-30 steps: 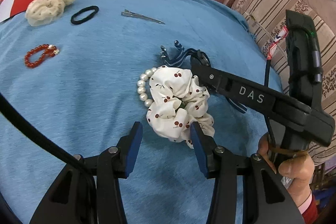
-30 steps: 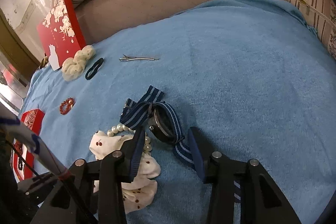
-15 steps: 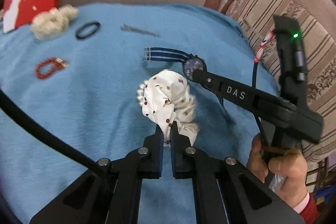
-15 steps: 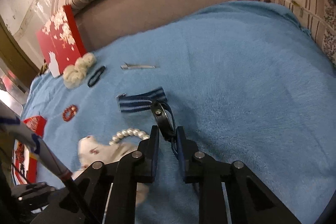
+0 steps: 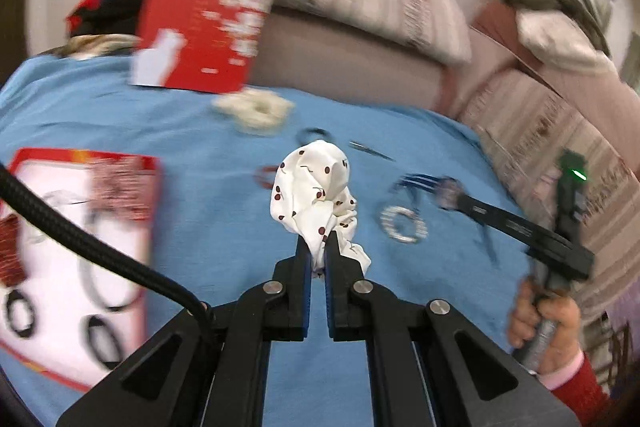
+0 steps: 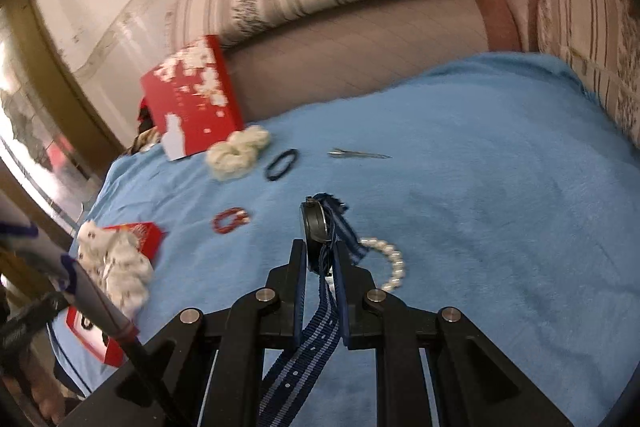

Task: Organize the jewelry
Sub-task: 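Carry the scrunchie and watch into the tray and open both tools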

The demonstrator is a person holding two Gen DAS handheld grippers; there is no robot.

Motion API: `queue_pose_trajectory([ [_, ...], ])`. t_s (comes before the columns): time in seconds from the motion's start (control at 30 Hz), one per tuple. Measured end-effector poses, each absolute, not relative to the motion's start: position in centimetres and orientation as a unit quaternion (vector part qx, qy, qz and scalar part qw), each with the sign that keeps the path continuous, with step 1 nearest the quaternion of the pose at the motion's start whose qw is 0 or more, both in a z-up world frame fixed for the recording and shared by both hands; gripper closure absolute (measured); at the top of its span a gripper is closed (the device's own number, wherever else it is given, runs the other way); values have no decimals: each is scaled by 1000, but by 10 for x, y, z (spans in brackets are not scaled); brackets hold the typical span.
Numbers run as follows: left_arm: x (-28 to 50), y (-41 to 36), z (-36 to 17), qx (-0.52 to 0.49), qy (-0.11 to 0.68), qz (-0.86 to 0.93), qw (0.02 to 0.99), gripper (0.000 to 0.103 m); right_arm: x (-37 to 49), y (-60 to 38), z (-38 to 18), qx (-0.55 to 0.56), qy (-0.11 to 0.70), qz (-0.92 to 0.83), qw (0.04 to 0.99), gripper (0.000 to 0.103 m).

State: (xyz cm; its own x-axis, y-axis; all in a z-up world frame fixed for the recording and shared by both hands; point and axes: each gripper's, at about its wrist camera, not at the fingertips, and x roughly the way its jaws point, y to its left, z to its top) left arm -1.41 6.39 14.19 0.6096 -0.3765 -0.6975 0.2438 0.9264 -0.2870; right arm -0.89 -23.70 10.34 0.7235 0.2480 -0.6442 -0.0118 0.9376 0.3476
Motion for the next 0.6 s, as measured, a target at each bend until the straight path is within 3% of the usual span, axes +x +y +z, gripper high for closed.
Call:
queue_pose_trajectory([
  [0.6,46,316,105,-240,403,32,883,98,-3,-31,146,84,370,222,898,89],
])
